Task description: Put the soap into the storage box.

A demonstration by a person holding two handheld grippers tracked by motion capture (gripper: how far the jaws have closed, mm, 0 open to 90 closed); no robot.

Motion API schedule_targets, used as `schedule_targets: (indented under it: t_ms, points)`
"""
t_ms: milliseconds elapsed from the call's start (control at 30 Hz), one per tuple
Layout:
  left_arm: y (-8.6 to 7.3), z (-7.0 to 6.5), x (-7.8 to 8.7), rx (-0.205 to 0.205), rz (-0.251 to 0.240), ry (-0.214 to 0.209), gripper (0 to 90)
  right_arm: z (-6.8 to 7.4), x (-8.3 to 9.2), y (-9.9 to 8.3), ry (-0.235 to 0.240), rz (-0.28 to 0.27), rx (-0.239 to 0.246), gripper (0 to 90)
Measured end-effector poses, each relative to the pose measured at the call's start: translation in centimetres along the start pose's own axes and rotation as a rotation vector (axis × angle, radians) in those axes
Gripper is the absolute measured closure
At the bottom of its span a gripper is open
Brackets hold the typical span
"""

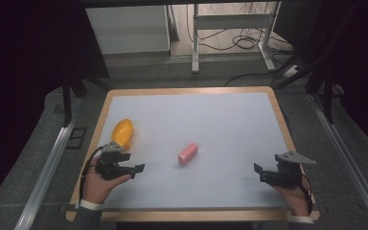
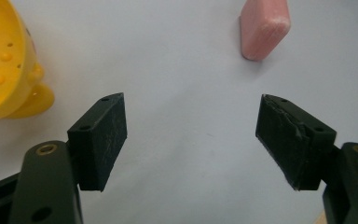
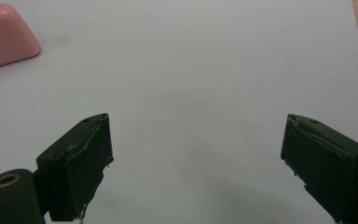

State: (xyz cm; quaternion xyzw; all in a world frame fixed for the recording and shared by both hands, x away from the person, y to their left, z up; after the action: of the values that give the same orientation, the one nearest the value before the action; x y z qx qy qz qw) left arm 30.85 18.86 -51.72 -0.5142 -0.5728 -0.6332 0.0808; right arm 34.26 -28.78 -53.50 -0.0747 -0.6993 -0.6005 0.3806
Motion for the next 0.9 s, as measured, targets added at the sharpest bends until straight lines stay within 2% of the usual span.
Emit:
schedule_targets:
  t_ms: [900]
  points:
    - [2.6,-2.0,-1.5,-0.069,0.043,-0.032,24.8,0.3,-0.4,-0.2,0.003,0.017,0.013,8.4]
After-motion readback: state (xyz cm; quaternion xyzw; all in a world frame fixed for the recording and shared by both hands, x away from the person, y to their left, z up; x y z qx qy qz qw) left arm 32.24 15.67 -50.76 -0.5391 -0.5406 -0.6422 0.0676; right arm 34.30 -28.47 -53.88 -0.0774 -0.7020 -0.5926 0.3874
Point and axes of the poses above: each handheld gripper's, and its own axes: x roughly backward along the jaws, y roughly out of its top, z roughly to its left, the point moved 6 cm from there along -x, roughly forward along the jaws, and after that the axes turned 4 degrees about z, right-handed, at the moved point
